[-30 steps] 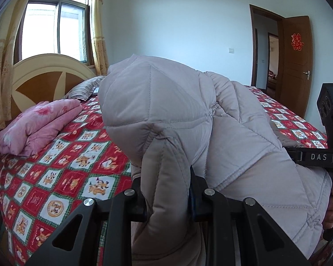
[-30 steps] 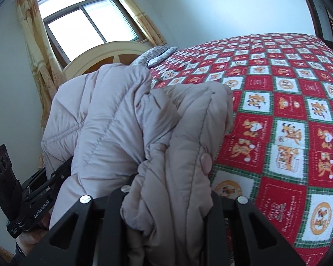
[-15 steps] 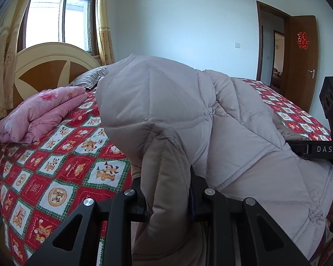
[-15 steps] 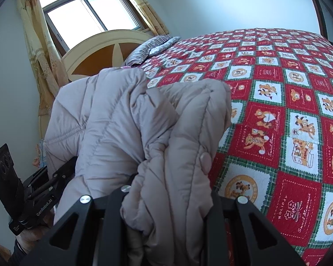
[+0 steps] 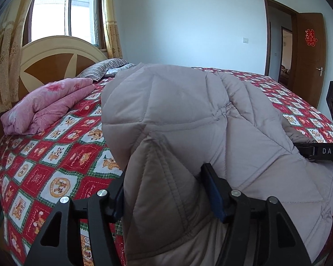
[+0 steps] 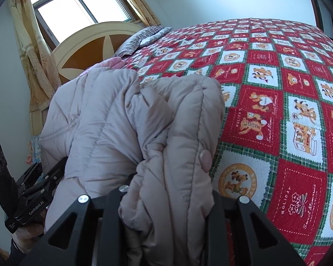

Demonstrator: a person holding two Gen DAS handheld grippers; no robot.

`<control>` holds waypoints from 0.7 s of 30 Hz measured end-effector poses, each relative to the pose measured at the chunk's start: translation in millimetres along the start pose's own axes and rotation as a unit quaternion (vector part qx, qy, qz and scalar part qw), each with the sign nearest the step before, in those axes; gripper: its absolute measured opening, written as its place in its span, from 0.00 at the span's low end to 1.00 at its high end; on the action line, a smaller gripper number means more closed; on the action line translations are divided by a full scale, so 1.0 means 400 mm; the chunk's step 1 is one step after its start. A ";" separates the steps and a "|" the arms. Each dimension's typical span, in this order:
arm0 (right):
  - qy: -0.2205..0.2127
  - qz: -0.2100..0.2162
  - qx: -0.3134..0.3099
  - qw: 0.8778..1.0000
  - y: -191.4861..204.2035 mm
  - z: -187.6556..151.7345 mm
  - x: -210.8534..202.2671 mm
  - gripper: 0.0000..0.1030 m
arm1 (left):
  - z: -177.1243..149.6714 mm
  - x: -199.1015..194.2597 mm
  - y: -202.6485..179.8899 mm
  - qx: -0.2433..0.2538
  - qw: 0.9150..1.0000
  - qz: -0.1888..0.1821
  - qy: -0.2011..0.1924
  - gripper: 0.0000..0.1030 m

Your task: Fold large clothes

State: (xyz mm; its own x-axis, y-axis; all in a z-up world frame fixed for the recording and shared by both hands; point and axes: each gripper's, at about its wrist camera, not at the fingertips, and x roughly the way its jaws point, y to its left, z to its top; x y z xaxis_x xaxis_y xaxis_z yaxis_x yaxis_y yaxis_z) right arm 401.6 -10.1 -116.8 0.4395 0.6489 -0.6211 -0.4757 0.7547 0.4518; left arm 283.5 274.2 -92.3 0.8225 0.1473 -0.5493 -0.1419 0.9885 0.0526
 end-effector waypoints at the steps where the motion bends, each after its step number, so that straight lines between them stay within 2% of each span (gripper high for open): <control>1: 0.001 -0.001 0.001 1.000 -0.002 -0.001 0.003 0.28 | -0.001 0.003 0.002 -0.001 1.000 0.001 0.001 0.65; 8: 0.008 -0.011 0.006 1.000 -0.020 -0.010 0.021 0.33 | -0.013 0.018 0.017 -0.006 1.000 0.006 0.001 0.78; 13: 0.014 -0.029 0.005 0.999 -0.033 -0.019 0.038 0.41 | -0.020 0.028 0.031 -0.021 1.000 0.011 0.004 0.88; 20: 0.020 -0.053 0.007 0.998 -0.044 -0.019 0.042 0.49 | -0.021 0.020 0.032 -0.024 0.999 0.021 0.010 0.90; 21: 0.018 -0.060 0.006 0.998 -0.041 -0.016 0.031 0.53 | -0.018 0.003 0.030 -0.023 0.999 0.028 0.005 0.90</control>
State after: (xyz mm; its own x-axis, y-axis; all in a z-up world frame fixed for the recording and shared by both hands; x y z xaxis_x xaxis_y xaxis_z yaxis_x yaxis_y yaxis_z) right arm 409.8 -15.0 -136.1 0.4655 0.5498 -0.6936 -0.4113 0.8283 0.3806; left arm 278.7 285.9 -98.2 0.8070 0.2010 -0.5553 -0.2126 0.9761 0.0444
